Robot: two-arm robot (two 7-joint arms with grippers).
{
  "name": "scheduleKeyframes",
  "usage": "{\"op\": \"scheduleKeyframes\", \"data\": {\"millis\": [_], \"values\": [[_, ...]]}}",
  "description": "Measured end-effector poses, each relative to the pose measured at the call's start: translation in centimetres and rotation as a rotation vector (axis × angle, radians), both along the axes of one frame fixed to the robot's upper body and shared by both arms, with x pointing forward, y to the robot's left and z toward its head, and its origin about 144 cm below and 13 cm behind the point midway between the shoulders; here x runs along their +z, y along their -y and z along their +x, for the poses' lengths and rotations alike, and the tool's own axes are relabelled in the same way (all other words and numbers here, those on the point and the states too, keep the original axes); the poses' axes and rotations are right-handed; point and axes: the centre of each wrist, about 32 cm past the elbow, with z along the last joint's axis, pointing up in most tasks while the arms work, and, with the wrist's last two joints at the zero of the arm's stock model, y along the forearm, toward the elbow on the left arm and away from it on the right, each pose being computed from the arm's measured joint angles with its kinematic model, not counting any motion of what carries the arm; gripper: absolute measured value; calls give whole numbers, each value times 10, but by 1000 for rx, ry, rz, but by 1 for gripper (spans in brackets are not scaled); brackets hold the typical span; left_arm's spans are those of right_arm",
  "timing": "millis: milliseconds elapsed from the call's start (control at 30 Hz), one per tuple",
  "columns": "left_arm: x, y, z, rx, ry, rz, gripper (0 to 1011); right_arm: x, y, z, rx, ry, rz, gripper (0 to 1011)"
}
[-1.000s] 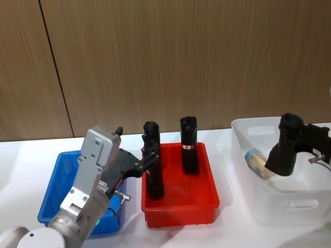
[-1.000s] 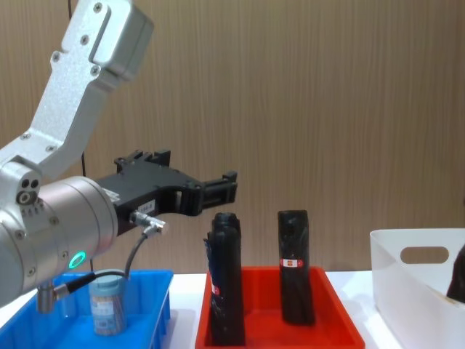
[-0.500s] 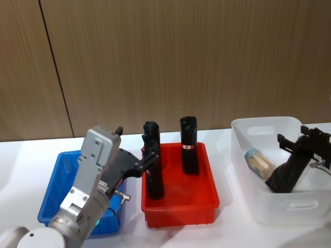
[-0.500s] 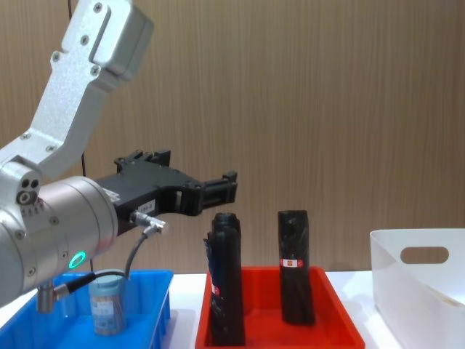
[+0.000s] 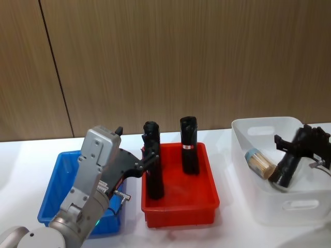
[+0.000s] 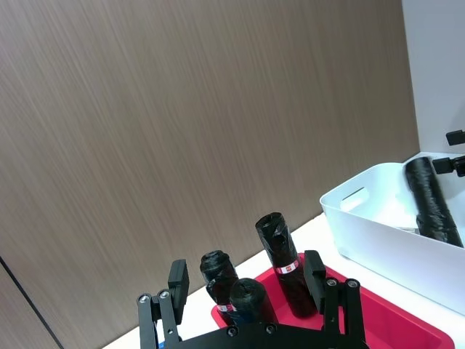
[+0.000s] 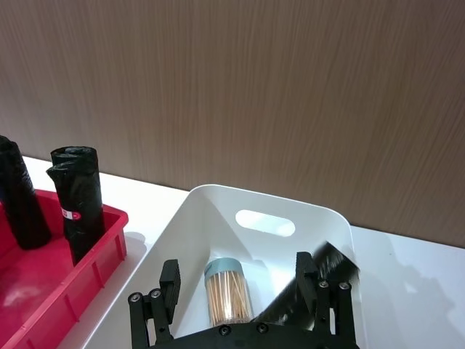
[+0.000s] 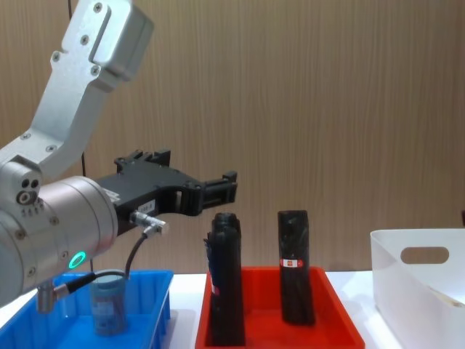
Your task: Pick the cotton swabs from the blue box and place them into the white box.
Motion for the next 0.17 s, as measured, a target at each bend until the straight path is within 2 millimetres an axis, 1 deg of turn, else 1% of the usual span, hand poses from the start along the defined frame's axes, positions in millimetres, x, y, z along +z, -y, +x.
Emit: {"op": "scheduleKeyframes", "data": {"millis": [167], "values": [[0,0,0,0,0,0,1004,0,0,0,1,1,2,1002]]}}
